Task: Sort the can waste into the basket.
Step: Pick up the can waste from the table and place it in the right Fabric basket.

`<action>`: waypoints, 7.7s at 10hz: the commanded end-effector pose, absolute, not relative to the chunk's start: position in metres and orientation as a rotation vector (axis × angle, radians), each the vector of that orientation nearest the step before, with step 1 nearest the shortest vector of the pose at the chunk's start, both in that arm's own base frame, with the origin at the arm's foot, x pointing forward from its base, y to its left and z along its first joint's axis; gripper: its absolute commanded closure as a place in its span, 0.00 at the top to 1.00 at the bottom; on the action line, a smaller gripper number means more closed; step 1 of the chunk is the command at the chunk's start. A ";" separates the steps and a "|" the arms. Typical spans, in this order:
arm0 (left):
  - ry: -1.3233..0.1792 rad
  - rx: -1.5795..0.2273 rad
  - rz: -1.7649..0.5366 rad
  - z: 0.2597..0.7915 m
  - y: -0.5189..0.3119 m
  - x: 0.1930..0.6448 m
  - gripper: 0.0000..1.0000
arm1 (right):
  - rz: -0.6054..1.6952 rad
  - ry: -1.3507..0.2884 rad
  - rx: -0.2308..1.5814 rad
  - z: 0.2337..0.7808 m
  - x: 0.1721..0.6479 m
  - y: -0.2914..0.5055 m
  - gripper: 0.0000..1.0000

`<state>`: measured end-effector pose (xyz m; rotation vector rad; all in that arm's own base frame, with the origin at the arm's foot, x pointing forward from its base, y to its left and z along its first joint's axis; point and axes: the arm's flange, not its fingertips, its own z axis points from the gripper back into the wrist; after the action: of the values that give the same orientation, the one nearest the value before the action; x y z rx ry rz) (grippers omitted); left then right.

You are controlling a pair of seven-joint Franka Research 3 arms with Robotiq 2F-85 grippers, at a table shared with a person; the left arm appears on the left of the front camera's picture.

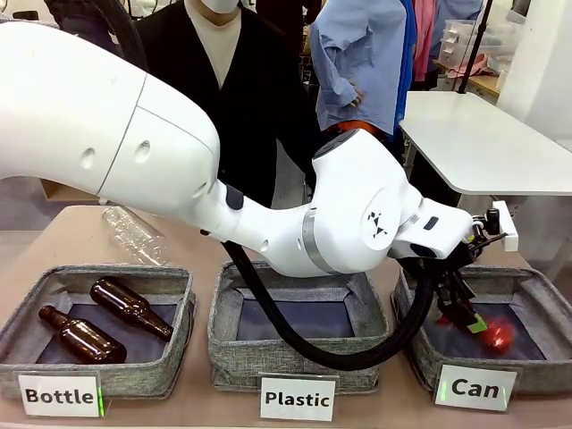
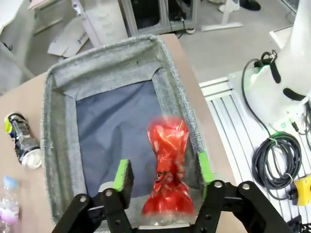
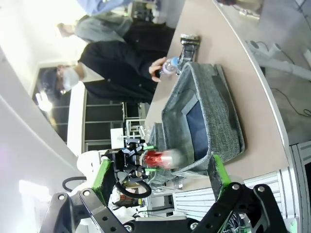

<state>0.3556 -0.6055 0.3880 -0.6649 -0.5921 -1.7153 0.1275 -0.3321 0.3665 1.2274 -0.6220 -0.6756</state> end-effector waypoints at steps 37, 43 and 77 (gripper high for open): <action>-0.627 -1.434 0.005 0.460 0.180 0.326 1.00 | -0.045 0.087 1.152 0.439 0.322 -0.036 1.00; -0.627 -1.434 0.005 0.460 0.180 0.326 1.00 | -0.046 0.099 1.168 0.440 0.324 -0.037 1.00; -0.627 -1.434 0.005 0.460 0.180 0.326 1.00 | 1.950 -0.144 -0.068 0.427 0.586 -0.069 1.00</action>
<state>0.3293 0.1816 0.4590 -1.4283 -0.6305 0.0169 0.5858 -0.0674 0.4192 -0.0077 -0.2014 2.0563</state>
